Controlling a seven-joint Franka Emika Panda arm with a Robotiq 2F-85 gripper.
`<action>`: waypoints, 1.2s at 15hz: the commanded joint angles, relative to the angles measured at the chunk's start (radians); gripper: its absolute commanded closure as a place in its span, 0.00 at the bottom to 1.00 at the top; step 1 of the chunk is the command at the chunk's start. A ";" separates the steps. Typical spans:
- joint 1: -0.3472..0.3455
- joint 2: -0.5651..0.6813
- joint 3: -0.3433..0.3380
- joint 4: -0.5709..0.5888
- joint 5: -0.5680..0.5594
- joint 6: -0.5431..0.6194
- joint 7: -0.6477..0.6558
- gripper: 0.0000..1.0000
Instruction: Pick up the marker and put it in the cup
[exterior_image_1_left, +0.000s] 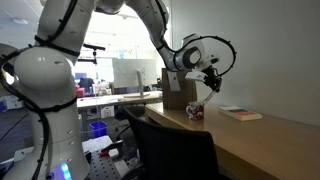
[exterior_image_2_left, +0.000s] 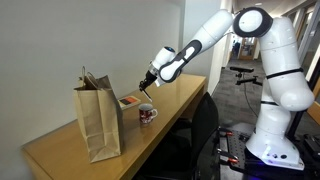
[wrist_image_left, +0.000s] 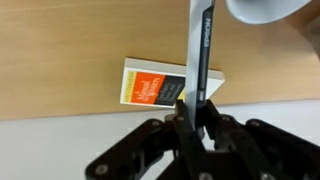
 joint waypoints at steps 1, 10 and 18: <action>-0.049 -0.043 0.087 -0.049 0.029 0.051 -0.066 0.94; -0.509 0.053 0.650 -0.042 0.143 0.167 -0.534 0.94; -0.889 0.218 1.011 -0.060 0.059 0.165 -0.805 0.94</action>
